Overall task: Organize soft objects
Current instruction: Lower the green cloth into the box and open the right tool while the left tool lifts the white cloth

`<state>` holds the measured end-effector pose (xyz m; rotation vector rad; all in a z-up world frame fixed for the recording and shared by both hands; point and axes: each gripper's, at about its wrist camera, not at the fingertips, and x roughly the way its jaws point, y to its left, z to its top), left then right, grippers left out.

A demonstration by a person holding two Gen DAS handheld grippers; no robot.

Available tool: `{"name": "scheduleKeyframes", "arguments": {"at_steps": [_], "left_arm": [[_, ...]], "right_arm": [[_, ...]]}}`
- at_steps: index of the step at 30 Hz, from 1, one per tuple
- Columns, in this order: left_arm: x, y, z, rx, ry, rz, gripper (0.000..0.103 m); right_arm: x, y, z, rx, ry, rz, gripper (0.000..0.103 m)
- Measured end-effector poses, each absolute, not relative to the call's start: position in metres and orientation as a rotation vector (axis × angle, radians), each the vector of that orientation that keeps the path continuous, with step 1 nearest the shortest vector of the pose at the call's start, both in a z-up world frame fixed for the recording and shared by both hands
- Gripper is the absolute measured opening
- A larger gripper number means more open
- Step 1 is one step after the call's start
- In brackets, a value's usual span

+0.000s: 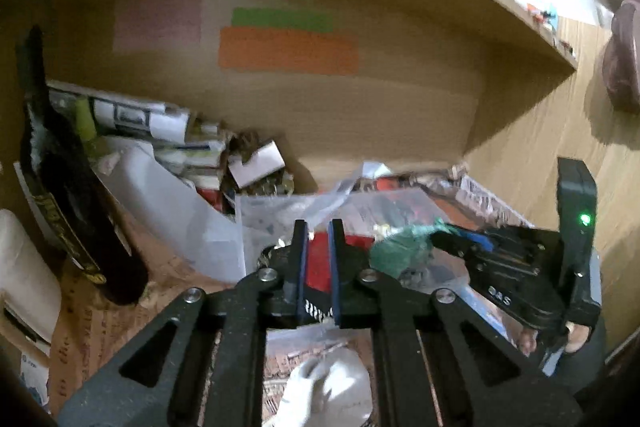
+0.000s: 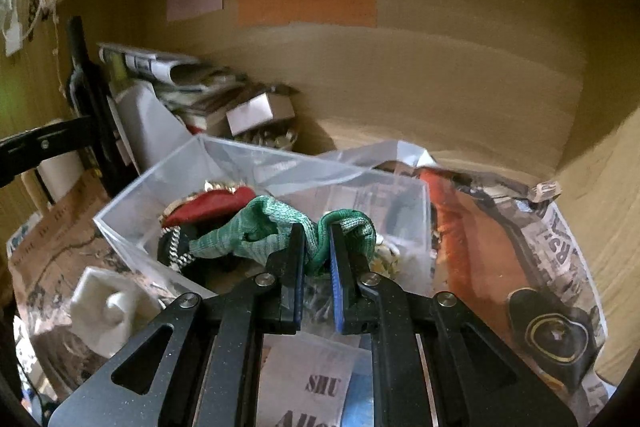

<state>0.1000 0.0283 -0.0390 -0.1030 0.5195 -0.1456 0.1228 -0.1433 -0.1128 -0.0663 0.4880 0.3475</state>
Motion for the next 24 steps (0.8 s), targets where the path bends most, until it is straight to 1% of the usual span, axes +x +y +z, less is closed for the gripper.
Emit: {"name": "scheduleKeyframes", "arguments": {"at_steps": [2,4,6,8,13,15,18,19,20,21,22,23,24], "left_arm": [[0.102,0.028,-0.048,-0.101,0.56,-0.159,0.011],[0.1,0.028,-0.059,-0.094,0.604,-0.17,0.02],[0.095,0.029,-0.072,-0.088,0.64,-0.172,0.045],[0.093,0.03,-0.083,-0.089,0.665,-0.175,0.057],[0.083,0.026,-0.112,-0.092,0.762,-0.225,0.064],[0.085,0.023,-0.125,-0.091,0.808,-0.236,0.065],[0.092,0.019,-0.143,-0.105,0.876,-0.244,0.065],[0.095,0.019,-0.15,-0.122,0.896,-0.248,0.065],[0.097,0.019,-0.154,-0.131,0.907,-0.25,0.059],[0.1,0.018,-0.159,-0.141,0.917,-0.254,0.045],[0.102,0.017,-0.161,-0.135,0.915,-0.251,0.041],[0.101,0.016,-0.161,-0.129,0.907,-0.245,0.035],[0.101,0.015,-0.16,-0.133,0.902,-0.25,0.03]], "right_arm": [[0.127,-0.141,-0.116,-0.078,0.502,0.346,0.01],[0.132,-0.139,-0.121,-0.087,0.519,0.35,0.01],[0.135,-0.137,-0.125,-0.097,0.534,0.354,0.01],[0.136,-0.135,-0.128,-0.106,0.543,0.356,0.01],[0.137,-0.133,-0.129,-0.113,0.551,0.355,0.01],[0.136,-0.134,-0.129,-0.109,0.557,0.362,0.014],[0.134,-0.135,-0.128,-0.105,0.559,0.361,0.024],[0.133,-0.135,-0.127,-0.106,0.557,0.36,0.031],[0.131,-0.134,-0.126,-0.105,0.554,0.358,0.04],[0.128,-0.135,-0.125,-0.104,0.547,0.356,0.045],[0.123,-0.136,-0.124,-0.103,0.533,0.353,0.052],[0.118,-0.137,-0.122,-0.104,0.52,0.349,0.056],[0.115,-0.138,-0.121,-0.105,0.512,0.347,0.058]]}}
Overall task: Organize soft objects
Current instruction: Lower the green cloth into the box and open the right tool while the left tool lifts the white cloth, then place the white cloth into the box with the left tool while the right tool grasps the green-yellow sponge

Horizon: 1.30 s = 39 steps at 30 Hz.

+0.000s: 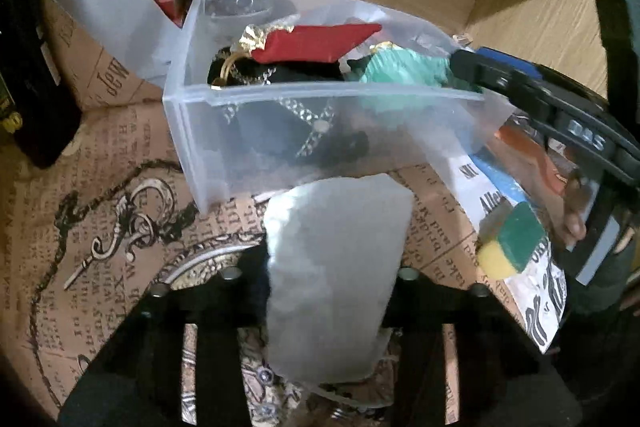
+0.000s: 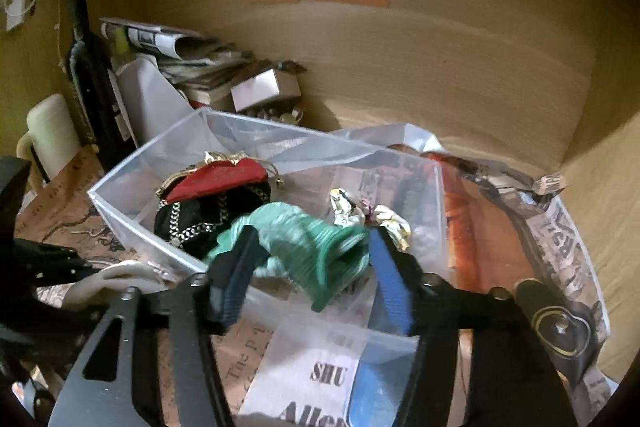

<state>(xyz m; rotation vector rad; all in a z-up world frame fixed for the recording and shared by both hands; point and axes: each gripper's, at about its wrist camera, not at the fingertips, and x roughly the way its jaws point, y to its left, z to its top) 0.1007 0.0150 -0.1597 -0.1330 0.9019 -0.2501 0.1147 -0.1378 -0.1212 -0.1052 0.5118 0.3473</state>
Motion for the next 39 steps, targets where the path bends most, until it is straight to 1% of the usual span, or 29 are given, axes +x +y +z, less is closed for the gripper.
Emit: {"name": "scheduleKeyframes", "arguments": {"at_steps": [2,3,7,15,16,19,21,26,33,37,39], "left_arm": [[0.098,0.014,-0.157,-0.134,0.889,-0.246,0.025],[0.096,0.013,-0.154,-0.129,0.879,-0.24,0.024],[0.08,0.015,-0.132,-0.125,0.807,-0.231,0.022],[0.055,0.017,-0.055,-0.111,0.598,-0.221,0.022],[0.057,0.017,-0.044,-0.101,0.569,-0.209,0.022],[0.064,0.018,-0.026,-0.082,0.522,-0.175,0.022],[0.074,0.02,-0.02,-0.078,0.506,-0.152,0.022],[0.11,0.021,-0.027,-0.073,0.535,-0.089,0.022],[0.169,0.02,-0.07,-0.077,0.668,-0.035,0.022],[0.187,0.017,-0.091,-0.074,0.734,-0.031,0.022],[0.193,0.014,-0.098,-0.061,0.759,-0.033,0.025]], "right_arm": [[0.106,-0.141,-0.119,-0.101,0.496,0.348,0.065],[0.102,-0.144,-0.118,-0.095,0.488,0.349,0.066],[0.089,-0.153,-0.116,-0.074,0.472,0.348,0.067],[0.066,-0.171,-0.119,-0.027,0.466,0.355,0.067],[0.062,-0.173,-0.12,-0.02,0.469,0.359,0.068],[0.053,-0.176,-0.126,0.001,0.483,0.381,0.077],[0.047,-0.176,-0.131,0.007,0.496,0.395,0.078],[0.038,-0.176,-0.144,0.027,0.537,0.433,0.078],[0.034,-0.17,-0.163,0.076,0.613,0.483,0.078],[0.033,-0.16,-0.175,0.062,0.653,0.498,0.078],[0.034,-0.156,-0.18,0.055,0.668,0.5,0.078]]}}
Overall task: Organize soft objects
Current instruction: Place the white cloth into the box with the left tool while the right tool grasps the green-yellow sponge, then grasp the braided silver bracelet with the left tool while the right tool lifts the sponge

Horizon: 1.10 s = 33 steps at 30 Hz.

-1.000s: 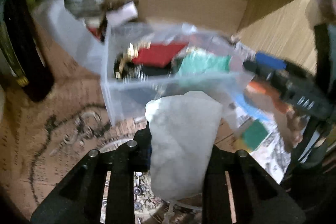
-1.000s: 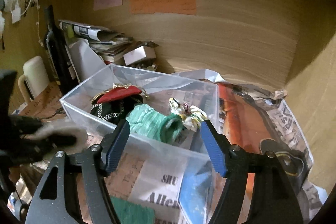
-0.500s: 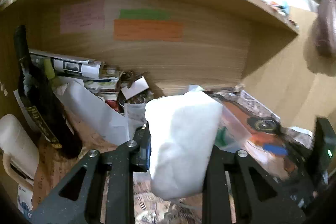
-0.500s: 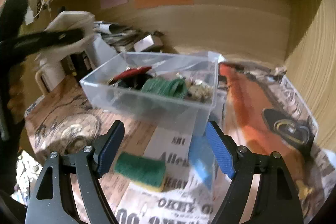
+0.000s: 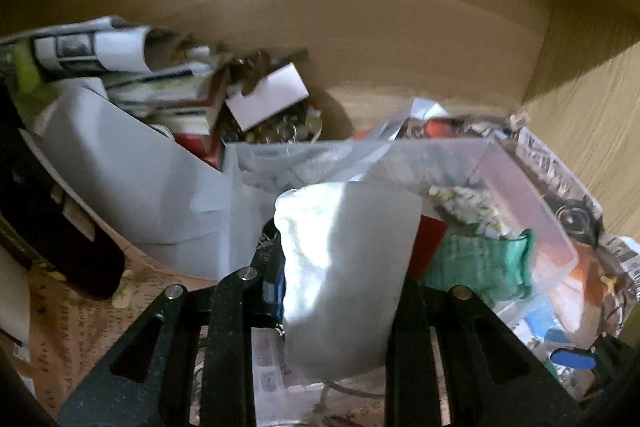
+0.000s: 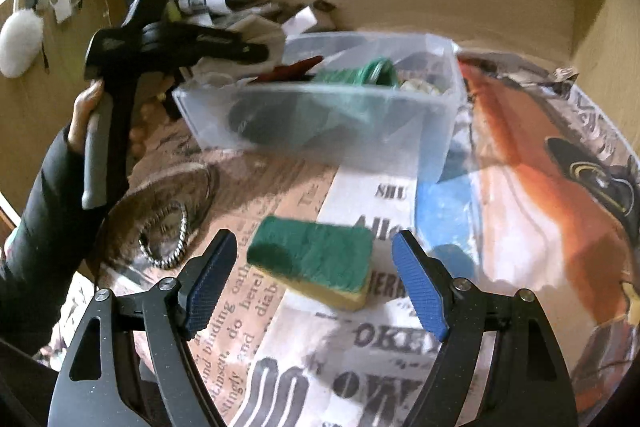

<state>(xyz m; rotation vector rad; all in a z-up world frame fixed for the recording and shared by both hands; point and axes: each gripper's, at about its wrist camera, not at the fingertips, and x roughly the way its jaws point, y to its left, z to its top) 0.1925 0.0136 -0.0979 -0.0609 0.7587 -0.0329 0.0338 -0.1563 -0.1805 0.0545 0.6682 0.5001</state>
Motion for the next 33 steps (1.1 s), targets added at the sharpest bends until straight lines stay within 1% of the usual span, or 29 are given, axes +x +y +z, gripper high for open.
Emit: {"name": "scheduleKeyframes", "arguments": {"at_steps": [1,2,3,5,8,13,14,16,19,21,23,33], "left_arm": [[0.194,0.012,-0.1,-0.057,0.769,-0.036,0.027],[0.195,0.011,-0.102,-0.05,0.777,-0.039,0.031],[0.195,0.009,-0.103,-0.044,0.779,-0.042,0.038],[0.191,0.007,-0.103,-0.03,0.773,-0.055,0.047],[0.185,0.005,-0.098,-0.026,0.76,-0.064,0.063],[0.169,0.002,-0.086,-0.027,0.732,-0.086,0.068],[0.164,0.001,-0.084,-0.026,0.723,-0.088,0.072],[0.15,0.001,-0.077,-0.024,0.7,-0.09,0.075],[0.129,-0.001,-0.071,-0.022,0.671,-0.091,0.085],[0.113,-0.003,-0.071,-0.017,0.66,-0.093,0.094],[0.102,-0.004,-0.076,-0.01,0.672,-0.099,0.096],[0.065,-0.006,-0.122,-0.056,0.838,-0.149,0.096]], "right_arm": [[0.035,-0.155,-0.183,0.054,0.678,0.501,0.078],[0.036,-0.153,-0.186,0.054,0.687,0.503,0.077],[0.037,-0.153,-0.188,0.055,0.692,0.502,0.075],[0.037,-0.152,-0.191,0.057,0.7,0.495,0.065],[0.037,-0.154,-0.191,0.057,0.695,0.487,0.06],[0.036,-0.156,-0.186,0.058,0.677,0.474,0.058],[0.036,-0.156,-0.185,0.057,0.672,0.472,0.058],[0.034,-0.157,-0.182,0.056,0.658,0.468,0.057],[0.029,-0.159,-0.174,0.058,0.633,0.464,0.057],[0.026,-0.16,-0.17,0.06,0.617,0.462,0.057],[0.024,-0.161,-0.166,0.059,0.602,0.458,0.057],[0.021,-0.167,-0.162,0.079,0.59,0.433,0.057]]}}
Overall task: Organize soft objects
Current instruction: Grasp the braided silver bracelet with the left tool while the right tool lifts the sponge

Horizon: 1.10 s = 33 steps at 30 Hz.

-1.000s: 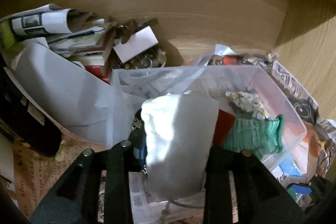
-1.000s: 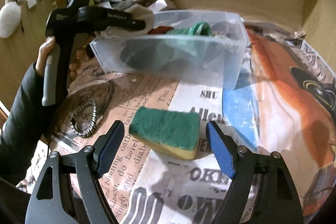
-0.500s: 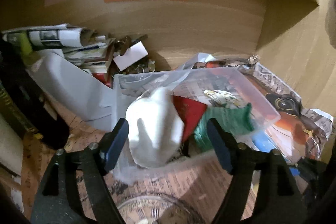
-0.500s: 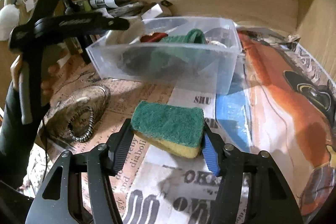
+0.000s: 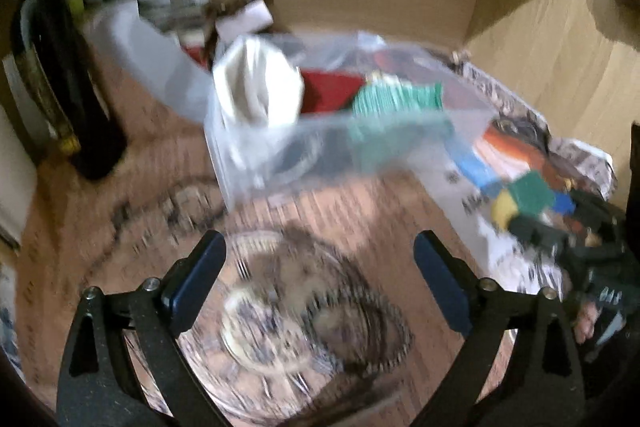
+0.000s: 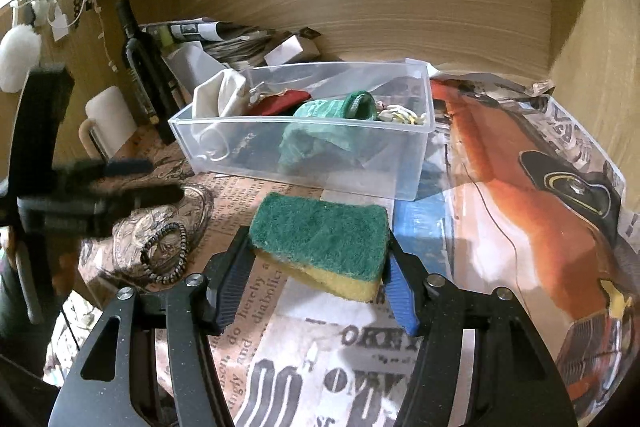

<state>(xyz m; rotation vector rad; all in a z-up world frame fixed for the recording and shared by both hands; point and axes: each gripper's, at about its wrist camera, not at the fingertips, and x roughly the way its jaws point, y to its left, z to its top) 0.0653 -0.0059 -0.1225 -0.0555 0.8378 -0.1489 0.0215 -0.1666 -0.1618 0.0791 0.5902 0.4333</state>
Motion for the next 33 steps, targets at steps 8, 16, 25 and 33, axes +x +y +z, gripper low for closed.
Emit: {"name": "scheduleKeyframes", "arguments": {"at_steps": [8,16,25,33], "left_arm": [[0.04,-0.018,-0.153,-0.045,0.912,-0.185,0.096],[0.031,-0.028,-0.159,0.022,0.834,-0.151,0.074],[0.039,-0.017,-0.149,-0.026,0.822,-0.16,0.04],[0.049,-0.016,-0.108,-0.039,0.703,-0.16,0.04]], "right_arm": [[0.018,-0.167,-0.161,0.079,0.586,0.431,0.057],[0.02,-0.168,-0.163,0.085,0.586,0.434,0.057],[0.026,-0.17,-0.151,0.083,0.542,0.432,0.057],[0.042,-0.173,-0.128,0.079,0.465,0.424,0.057]]}}
